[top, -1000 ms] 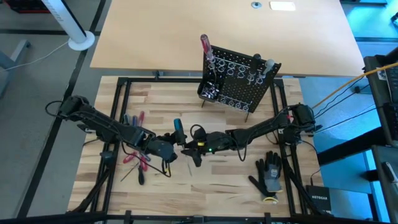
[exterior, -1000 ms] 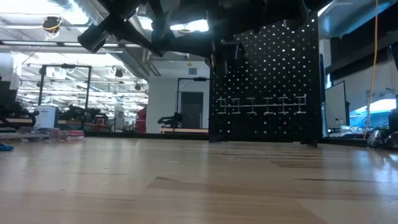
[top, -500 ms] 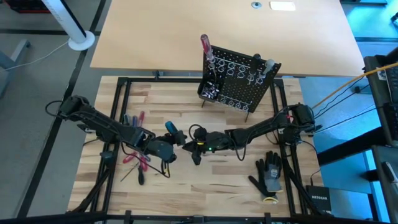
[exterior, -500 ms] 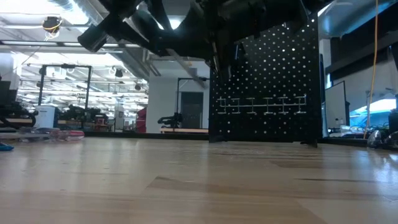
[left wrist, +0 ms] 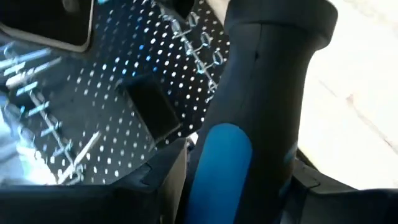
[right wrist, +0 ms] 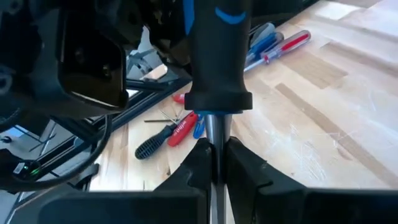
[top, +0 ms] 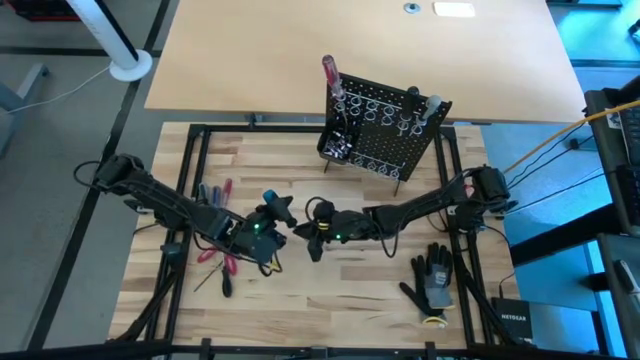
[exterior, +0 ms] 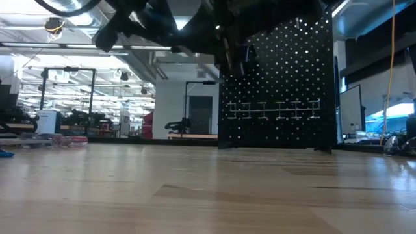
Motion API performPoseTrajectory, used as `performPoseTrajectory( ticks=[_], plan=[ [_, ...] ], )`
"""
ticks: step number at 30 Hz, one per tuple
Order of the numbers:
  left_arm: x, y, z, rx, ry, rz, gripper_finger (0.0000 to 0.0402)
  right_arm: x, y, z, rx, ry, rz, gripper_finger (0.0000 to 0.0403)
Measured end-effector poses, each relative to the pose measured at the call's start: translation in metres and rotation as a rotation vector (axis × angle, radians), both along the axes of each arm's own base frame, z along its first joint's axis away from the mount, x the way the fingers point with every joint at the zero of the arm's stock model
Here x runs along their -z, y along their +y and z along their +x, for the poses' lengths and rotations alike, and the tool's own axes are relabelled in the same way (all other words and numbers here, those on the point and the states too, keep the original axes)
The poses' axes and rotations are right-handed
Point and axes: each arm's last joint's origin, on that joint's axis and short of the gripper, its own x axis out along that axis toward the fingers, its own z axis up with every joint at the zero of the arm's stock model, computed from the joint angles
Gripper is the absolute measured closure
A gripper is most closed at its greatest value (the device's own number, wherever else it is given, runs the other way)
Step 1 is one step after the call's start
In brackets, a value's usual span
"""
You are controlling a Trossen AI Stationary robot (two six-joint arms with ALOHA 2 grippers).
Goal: Hang tools onto peg board
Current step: Hang the bottom blue screwdriver on the black pegboard
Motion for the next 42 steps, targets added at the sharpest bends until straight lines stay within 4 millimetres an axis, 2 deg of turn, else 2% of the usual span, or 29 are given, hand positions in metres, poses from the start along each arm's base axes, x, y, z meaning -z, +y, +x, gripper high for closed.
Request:
performPoseTrajectory(
  ticks=[8,13,17,20,25,28,31,35,42],
  plan=[
    [-0.01,-0.007,-0.017,-0.059,-0.19,-0.121,0.0237,-0.025,0.012,-0.021,0.013,0.035,-0.101,0.0374],
    [-0.015,-0.002,-0.031,-0.122,-0.263,-0.151,0.0238,-0.033,0.019,-0.037,0.042,0.094,-0.168,0.0376],
    [-0.019,0.004,-0.043,-0.175,-0.358,-0.244,0.0238,-0.037,0.026,-0.045,0.065,0.11,-0.2,0.0376],
    [-0.023,0.008,-0.052,-0.23,-0.481,-0.416,0.0238,-0.042,0.031,-0.053,0.091,0.117,-0.231,0.0376],
    [-0.035,0.015,-0.065,-0.339,-0.664,-0.856,0.0238,-0.059,0.042,-0.072,0.145,0.088,-0.293,0.0375],
    [-0.042,0.016,-0.067,-0.363,-0.719,-1.086,0.0238,-0.069,0.049,-0.082,0.168,0.062,-0.347,0.0373],
    [-0.044,0.014,-0.061,-0.302,-0.774,-1.295,0.0238,-0.073,0.055,-0.089,0.206,0.055,-0.394,0.0372],
    [-0.038,0.012,-0.046,-0.115,-0.855,-1.544,0.0238,-0.073,0.062,-0.093,0.224,0.05,-0.449,0.0375],
    [-0.027,0.015,-0.031,0.229,-1.084,-1.818,0.0238,-0.08,0.073,-0.098,0.265,-0.004,-0.501,0.0373]
  ],
)
